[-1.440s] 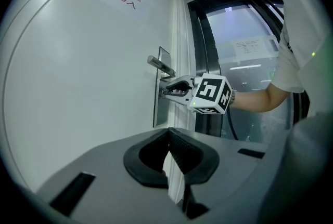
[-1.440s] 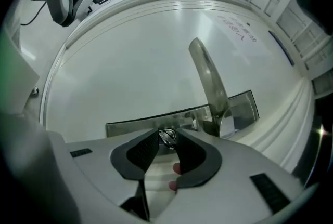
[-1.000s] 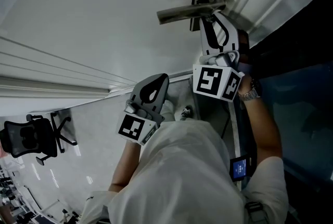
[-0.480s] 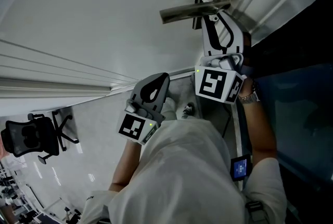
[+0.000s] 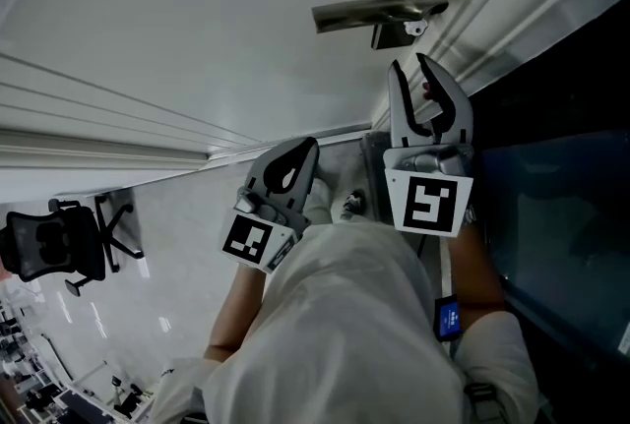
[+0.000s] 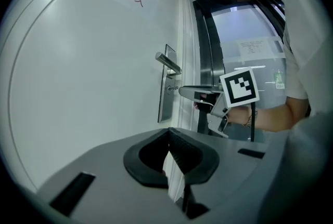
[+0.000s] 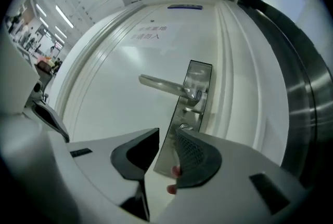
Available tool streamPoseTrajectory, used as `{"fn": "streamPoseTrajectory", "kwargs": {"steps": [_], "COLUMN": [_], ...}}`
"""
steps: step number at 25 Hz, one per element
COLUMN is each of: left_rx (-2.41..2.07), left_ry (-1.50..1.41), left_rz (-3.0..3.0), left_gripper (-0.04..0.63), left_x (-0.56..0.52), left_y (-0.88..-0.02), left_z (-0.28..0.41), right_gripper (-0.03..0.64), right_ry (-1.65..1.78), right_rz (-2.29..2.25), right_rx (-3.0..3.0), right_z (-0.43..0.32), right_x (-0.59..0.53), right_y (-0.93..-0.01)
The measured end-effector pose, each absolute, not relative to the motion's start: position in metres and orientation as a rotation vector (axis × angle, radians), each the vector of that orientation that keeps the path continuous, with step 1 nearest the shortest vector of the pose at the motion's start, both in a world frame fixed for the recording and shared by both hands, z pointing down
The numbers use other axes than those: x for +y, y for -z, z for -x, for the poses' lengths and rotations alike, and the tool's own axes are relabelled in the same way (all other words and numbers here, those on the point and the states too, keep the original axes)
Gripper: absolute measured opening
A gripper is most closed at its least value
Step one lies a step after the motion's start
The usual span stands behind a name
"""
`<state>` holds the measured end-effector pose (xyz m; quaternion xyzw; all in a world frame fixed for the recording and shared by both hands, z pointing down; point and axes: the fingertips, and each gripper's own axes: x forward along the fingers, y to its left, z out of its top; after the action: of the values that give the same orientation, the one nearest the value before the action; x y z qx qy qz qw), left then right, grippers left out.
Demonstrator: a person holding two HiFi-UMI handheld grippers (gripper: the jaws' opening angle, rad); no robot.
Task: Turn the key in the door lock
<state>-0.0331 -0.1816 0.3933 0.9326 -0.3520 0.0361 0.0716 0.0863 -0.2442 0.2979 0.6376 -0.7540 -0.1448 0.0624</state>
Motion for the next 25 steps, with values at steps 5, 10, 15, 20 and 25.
{"fn": "streamPoseTrajectory", "kwargs": {"steps": [5, 10, 15, 20, 25], "left_rx": [-1.013, -1.038, -1.049, -0.994, -1.006], "left_ry": [-0.127, -0.113, -0.066, -0.053, -0.032], "left_rz": [-2.803, -2.754, -2.735, -2.740, -2.687], "left_gripper": [0.005, 0.005, 0.005, 0.006, 0.006], "left_x": [-0.165, -0.149, -0.137, -0.116, -0.117], "left_y": [-0.405, -0.417, -0.418, -0.424, -0.433], "left_z": [0.026, 0.025, 0.017, 0.001, 0.005], "right_gripper": [0.021, 0.005, 0.005, 0.005, 0.005], "right_ry": [0.097, -0.168, -0.223, -0.268, -0.318], "right_rz": [-1.906, -1.811, -1.724, -1.639, -1.662], "right_rx": [-2.465, -2.518, -2.594, -2.579, -2.585], "right_z": [-0.073, -0.061, -0.051, -0.034, -0.041], "right_x": [-0.208, -0.175, -0.149, -0.126, -0.122], "right_y": [-0.343, -0.389, -0.401, -0.423, -0.432]}}
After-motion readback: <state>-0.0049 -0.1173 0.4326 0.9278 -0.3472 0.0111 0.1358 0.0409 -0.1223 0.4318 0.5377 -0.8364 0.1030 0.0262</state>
